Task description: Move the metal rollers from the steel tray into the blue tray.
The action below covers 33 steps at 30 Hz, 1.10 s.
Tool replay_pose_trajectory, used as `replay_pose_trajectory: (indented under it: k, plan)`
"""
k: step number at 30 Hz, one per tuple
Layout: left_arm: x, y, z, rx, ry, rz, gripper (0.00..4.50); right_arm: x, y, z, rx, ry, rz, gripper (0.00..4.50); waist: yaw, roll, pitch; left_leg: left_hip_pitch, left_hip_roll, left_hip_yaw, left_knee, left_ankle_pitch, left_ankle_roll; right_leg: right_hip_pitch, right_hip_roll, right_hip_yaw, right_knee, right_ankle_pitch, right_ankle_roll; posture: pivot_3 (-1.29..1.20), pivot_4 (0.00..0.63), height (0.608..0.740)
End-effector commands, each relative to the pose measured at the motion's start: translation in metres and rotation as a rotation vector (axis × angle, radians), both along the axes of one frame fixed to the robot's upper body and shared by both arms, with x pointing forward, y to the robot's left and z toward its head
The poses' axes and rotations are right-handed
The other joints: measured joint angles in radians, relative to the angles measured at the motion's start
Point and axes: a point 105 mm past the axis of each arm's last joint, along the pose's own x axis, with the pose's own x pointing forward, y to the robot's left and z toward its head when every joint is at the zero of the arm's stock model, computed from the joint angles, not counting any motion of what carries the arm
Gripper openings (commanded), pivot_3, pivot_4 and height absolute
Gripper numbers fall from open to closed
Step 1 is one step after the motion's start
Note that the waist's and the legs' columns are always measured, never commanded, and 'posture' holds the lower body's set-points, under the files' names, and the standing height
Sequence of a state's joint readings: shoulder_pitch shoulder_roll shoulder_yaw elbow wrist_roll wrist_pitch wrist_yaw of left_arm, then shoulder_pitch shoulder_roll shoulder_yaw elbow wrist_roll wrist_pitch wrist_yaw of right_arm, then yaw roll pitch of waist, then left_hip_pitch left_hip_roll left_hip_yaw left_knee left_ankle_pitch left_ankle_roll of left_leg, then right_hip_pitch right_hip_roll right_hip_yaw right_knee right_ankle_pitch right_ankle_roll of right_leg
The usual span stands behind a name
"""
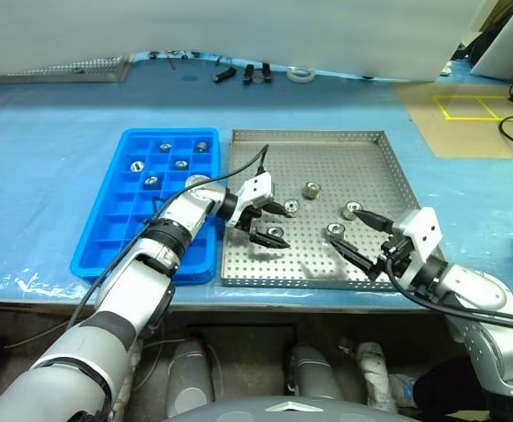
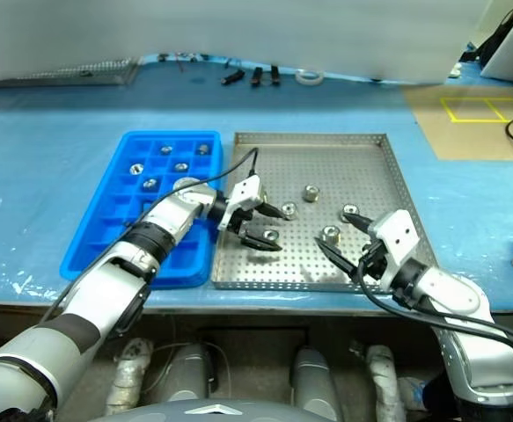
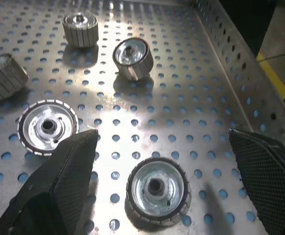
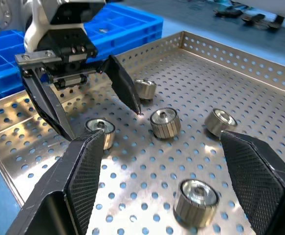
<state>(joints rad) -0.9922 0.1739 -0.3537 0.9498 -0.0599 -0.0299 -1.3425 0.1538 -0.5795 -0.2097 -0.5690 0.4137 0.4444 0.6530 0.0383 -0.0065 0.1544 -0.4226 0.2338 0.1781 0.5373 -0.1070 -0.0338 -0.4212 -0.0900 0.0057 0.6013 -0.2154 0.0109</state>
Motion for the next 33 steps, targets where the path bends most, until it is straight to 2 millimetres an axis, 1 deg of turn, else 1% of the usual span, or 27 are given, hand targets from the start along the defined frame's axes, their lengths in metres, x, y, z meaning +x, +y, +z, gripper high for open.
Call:
replay_pose_trajectory:
  k: [1, 3, 7, 10, 15, 16, 17, 23, 24, 28, 30, 32, 33]
  plan:
    - [0.001, -0.001, 0.003, 0.048, -0.056, -0.052, 4.50, -0.009, 0.001, 0.013, 0.013, -0.052, -0.028, 3.96, -0.003, 0.000, 0.000, 0.000, 0.000, 0.000, 0.000, 0.000, 0.000, 0.000, 0.000, 0.000, 0.000, 0.000, 0.000, -0.44, 0.150, 0.740]
    - [-0.002, 0.004, -0.004, 0.096, -0.049, -0.093, 4.50, -0.013, 0.000, 0.011, 0.012, -0.050, -0.048, 3.96, -0.007, 0.000, 0.000, 0.000, 0.000, 0.000, 0.000, 0.000, 0.001, 0.000, 0.000, 0.000, -0.001, 0.000, 0.000, -0.45, 0.150, 0.740]
    - [-0.005, 0.009, -0.016, 0.152, -0.040, -0.113, 4.50, -0.015, 0.001, 0.009, 0.014, -0.051, -0.070, 3.96, -0.022, 0.000, 0.000, -0.001, -0.001, 0.000, -0.001, -0.001, 0.001, 0.000, 0.000, 0.000, -0.003, 0.000, 0.000, -0.47, 0.150, 0.740]
    - [-0.006, 0.009, -0.021, 0.160, -0.034, -0.104, 4.50, -0.016, 0.001, 0.009, 0.013, -0.053, -0.079, 3.96, -0.024, 0.000, 0.000, 0.000, -0.001, 0.000, -0.001, -0.001, 0.001, 0.001, 0.000, 0.000, -0.004, 0.000, 0.000, -0.47, 0.150, 0.740]
    - [-0.001, 0.006, -0.026, 0.145, -0.058, -0.051, 4.50, -0.015, -0.004, 0.009, -0.001, -0.057, -0.095, 3.96, -0.024, 0.000, 0.000, 0.000, -0.001, 0.000, -0.001, -0.001, 0.002, 0.002, -0.001, 0.000, -0.005, 0.000, 0.000, -0.48, 0.150, 0.740]
    - [0.000, 0.006, -0.026, 0.142, -0.063, -0.047, 4.12, -0.015, -0.005, 0.009, -0.004, -0.058, -0.098, 3.98, -0.024, 0.000, 0.000, 0.000, -0.001, 0.000, -0.001, -0.001, 0.002, 0.003, -0.001, 0.000, -0.005, 0.000, 0.000, -0.48, 0.150, 0.740]
    - [0.000, 0.007, -0.026, 0.141, -0.067, -0.045, 3.97, -0.014, -0.005, 0.010, -0.006, -0.060, -0.100, 3.98, -0.025, 0.000, 0.000, 0.000, -0.001, 0.000, -0.001, -0.002, 0.002, 0.003, -0.001, 0.000, -0.006, 0.000, 0.000, -0.48, 0.150, 0.740]
    - [0.001, 0.010, -0.021, 0.117, -0.051, -0.048, 2.06, -0.013, -0.005, 0.010, -0.010, -0.064, -0.096, 3.98, -0.026, 0.000, 0.000, 0.000, -0.001, 0.000, -0.002, -0.002, 0.002, 0.003, -0.001, 0.000, -0.007, 0.000, 0.000, -0.47, 0.150, 0.740]
    - [0.000, 0.011, -0.019, 0.108, -0.030, -0.057, 1.82, -0.012, -0.004, 0.010, -0.010, -0.065, -0.093, 3.98, -0.026, 0.000, 0.000, 0.000, -0.001, 0.000, -0.002, -0.002, 0.003, 0.003, -0.001, 0.000, -0.008, 0.000, 0.000, -0.47, 0.150, 0.740]
    - [-0.007, 0.016, -0.014, 0.080, 0.026, -0.104, 1.82, -0.009, -0.003, 0.011, -0.013, -0.067, -0.080, 3.98, -0.028, 0.000, 0.000, 0.000, -0.001, 0.000, -0.003, -0.002, 0.002, 0.003, -0.001, 0.000, -0.009, 0.000, 0.000, -0.44, 0.150, 0.740]
    - [-0.007, 0.016, -0.011, 0.058, 0.021, -0.108, 1.82, -0.008, -0.001, 0.010, -0.013, -0.065, -0.070, 3.98, -0.028, 0.000, 0.000, 0.000, 0.000, 0.000, -0.003, -0.003, 0.002, 0.003, 0.000, 0.000, -0.010, 0.000, 0.000, -0.43, 0.150, 0.740]
    - [-0.005, 0.015, -0.003, 0.009, 0.000, -0.091, 1.82, -0.009, 0.005, 0.010, 0.004, -0.054, -0.037, 3.98, -0.026, 0.000, 0.000, 0.000, 0.001, 0.000, -0.003, -0.003, 0.001, 0.003, 0.000, -0.001, -0.010, 0.000, 0.000, -0.41, 0.150, 0.740]
    - [-0.005, 0.015, 0.005, -0.025, -0.003, -0.095, 1.82, -0.010, 0.010, 0.011, 0.016, -0.048, -0.010, 3.98, -0.025, 0.000, 0.000, 0.000, 0.001, 0.000, -0.003, -0.003, 0.001, 0.003, 0.000, -0.001, -0.010, 0.000, 0.000, -0.40, 0.150, 0.740]
